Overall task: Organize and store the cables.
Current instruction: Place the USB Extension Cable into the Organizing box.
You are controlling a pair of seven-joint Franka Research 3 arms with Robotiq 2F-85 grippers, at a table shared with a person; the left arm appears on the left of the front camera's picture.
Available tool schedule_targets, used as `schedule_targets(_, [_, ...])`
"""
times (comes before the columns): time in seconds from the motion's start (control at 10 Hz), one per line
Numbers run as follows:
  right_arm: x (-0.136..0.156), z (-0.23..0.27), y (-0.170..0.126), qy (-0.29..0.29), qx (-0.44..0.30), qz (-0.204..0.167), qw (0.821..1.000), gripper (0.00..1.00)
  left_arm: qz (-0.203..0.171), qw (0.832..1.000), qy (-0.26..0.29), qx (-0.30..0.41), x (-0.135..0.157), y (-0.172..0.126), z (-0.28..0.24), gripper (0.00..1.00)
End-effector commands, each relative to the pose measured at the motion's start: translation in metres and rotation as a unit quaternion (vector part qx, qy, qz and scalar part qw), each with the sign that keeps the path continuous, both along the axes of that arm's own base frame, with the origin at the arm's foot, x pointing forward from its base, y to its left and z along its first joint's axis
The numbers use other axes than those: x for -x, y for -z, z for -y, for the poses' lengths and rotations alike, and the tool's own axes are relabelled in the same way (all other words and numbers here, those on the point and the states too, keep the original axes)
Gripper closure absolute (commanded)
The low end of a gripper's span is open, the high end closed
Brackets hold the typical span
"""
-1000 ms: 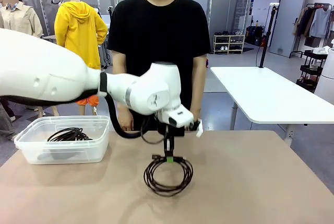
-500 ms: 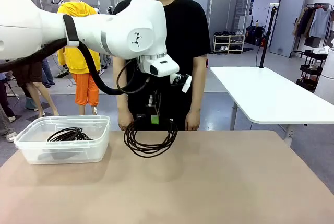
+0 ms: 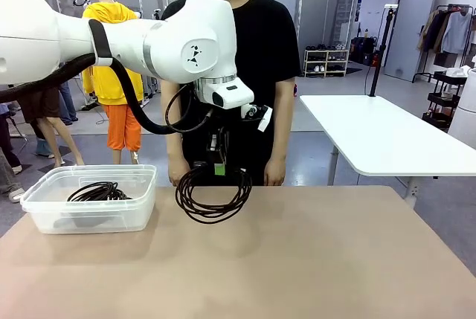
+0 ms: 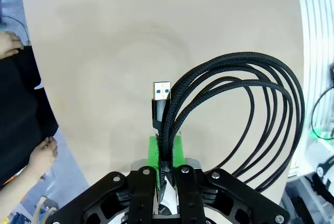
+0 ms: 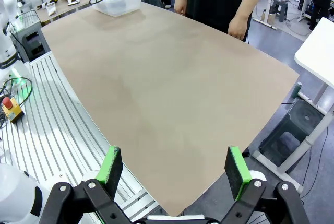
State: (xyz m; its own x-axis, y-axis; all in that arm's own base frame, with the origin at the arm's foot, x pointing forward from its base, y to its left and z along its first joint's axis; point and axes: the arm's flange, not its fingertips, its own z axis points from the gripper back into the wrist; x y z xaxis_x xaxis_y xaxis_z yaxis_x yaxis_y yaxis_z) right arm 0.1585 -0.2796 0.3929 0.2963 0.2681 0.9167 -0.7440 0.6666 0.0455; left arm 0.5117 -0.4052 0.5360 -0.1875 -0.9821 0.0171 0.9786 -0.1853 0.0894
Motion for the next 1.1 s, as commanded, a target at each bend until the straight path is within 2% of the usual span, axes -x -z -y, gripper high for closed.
schedule_targets(0.0, [0.001,0.001,-0.002,-0.001,0.002,0.009,1.000,0.00,0.000,1.000,-0.001,0.000,-0.001,0.000,-0.001,0.89])
schedule_targets(0.1, [0.001,0.001,-0.002,-0.001,0.002,0.009,1.000,0.00,0.037,0.999,-0.034,-0.005,-0.019,-0.013,-0.045,0.89])
schedule_targets(0.2, [0.001,0.001,-0.002,-0.001,0.002,0.009,1.000,0.00,0.034,0.999,-0.005,0.012,-0.029,-0.019,-0.103,0.89])
schedule_targets(0.3, [0.001,0.001,-0.002,-0.001,0.002,0.009,1.000,0.00,0.046,0.999,-0.003,0.010,-0.033,-0.019,-0.159,0.89])
schedule_targets(0.5, [0.001,0.001,-0.002,-0.001,0.002,0.009,1.000,0.00,0.099,0.995,-0.024,-0.023,-0.038,-0.012,-0.254,0.89])
schedule_targets(0.6, [0.001,0.001,-0.002,-0.001,0.002,0.009,1.000,0.00,0.096,0.995,-0.023,-0.001,-0.043,-0.007,-0.293,0.89])
schedule_targets(0.8, [0.001,0.001,-0.002,-0.001,0.002,0.009,1.000,0.00,0.103,0.993,-0.054,0.021,-0.069,0.006,-0.354,0.89])
schedule_targets(0.9, [0.001,0.001,-0.002,-0.001,0.002,0.009,1.000,0.00,0.112,0.990,-0.081,0.020,-0.091,0.019,-0.372,0.89])
schedule_targets(1.0, [0.001,0.001,-0.002,-0.001,0.002,0.009,1.000,0.00,0.116,0.990,-0.082,0.022,-0.108,0.030,-0.380,0.89])
